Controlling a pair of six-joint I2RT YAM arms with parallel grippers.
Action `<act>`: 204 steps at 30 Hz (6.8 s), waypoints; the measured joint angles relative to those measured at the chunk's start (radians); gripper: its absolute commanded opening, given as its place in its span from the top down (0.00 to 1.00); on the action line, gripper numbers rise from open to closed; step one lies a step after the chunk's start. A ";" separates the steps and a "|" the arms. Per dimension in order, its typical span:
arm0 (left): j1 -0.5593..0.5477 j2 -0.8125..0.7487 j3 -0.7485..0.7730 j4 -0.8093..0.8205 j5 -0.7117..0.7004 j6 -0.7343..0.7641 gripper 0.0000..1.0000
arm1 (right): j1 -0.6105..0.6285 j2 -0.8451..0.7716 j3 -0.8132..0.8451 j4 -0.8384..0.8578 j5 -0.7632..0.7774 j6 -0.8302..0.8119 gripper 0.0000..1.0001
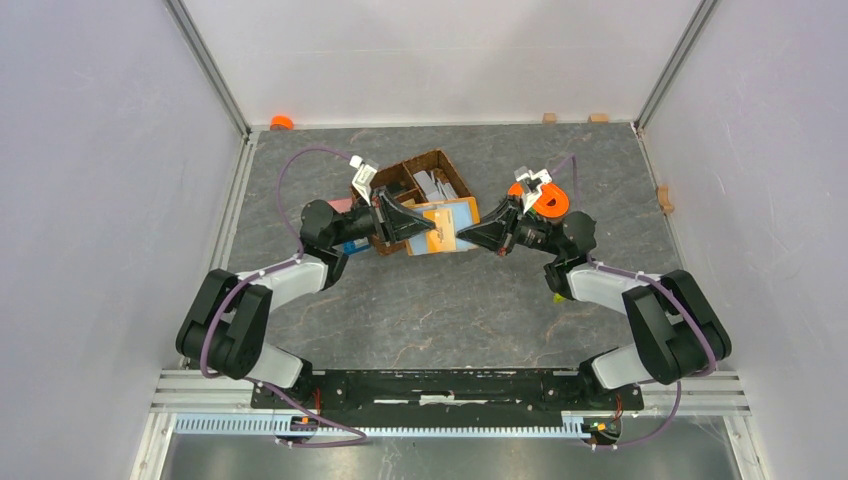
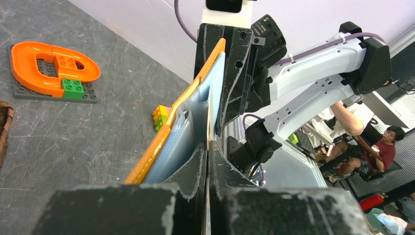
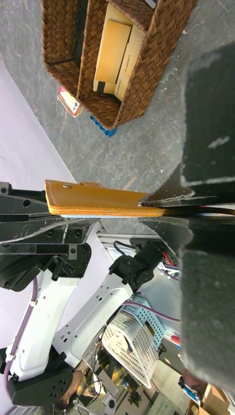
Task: Take the credit cards out of the card holder
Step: Remove the credit card from the card holder, then place the credit card in the storage box, then close the card holder at the center of the board.
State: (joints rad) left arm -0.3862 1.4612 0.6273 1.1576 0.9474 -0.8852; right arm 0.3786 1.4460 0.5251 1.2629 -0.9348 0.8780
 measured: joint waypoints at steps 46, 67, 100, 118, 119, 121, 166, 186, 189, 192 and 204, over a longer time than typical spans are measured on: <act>-0.285 -0.141 0.201 -0.946 -1.268 0.927 0.98 | -0.190 -0.285 -0.100 -0.490 0.403 -0.382 1.00; -0.344 0.328 0.502 -1.181 -1.550 1.447 0.93 | -0.190 -0.337 -0.115 -0.510 0.402 -0.389 1.00; -0.340 -0.255 0.062 -0.879 -1.339 0.929 0.00 | -0.190 -0.180 -0.118 -0.259 0.193 -0.174 1.00; -0.083 -0.152 -0.030 -0.527 -0.529 0.473 0.00 | -0.177 -0.174 -0.118 -0.246 0.183 -0.167 1.00; -0.078 -0.138 -0.033 -0.495 -0.503 0.454 0.00 | -0.177 -0.174 -0.119 -0.240 0.183 -0.166 1.00; -0.064 -0.109 -0.039 -0.425 -0.454 0.410 0.00 | -0.177 -0.174 -0.122 -0.225 0.180 -0.164 1.00; -0.092 0.101 0.035 -0.193 -0.263 0.240 0.98 | 0.073 -0.074 0.032 -0.478 0.305 -0.380 1.00; -0.110 0.114 0.111 -0.434 -0.341 0.312 0.89 | 0.111 -0.105 0.077 -0.708 0.446 -0.513 0.99; -0.132 0.130 0.169 -0.505 -0.362 0.335 0.89 | 0.126 -0.161 0.107 -0.848 0.557 -0.579 0.90; -0.154 0.156 0.206 -0.536 -0.387 0.345 0.89 | 0.139 -0.187 0.149 -0.973 0.649 -0.625 0.78; -0.212 0.197 0.169 -0.558 -0.427 0.354 0.89 | 0.165 -0.284 0.103 -1.102 0.715 -0.673 0.81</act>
State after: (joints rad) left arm -0.5980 1.6581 0.7963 0.5999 0.5205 -0.5312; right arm 0.5438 1.1618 0.6277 0.1604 -0.2195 0.2054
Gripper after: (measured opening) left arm 0.107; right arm 0.197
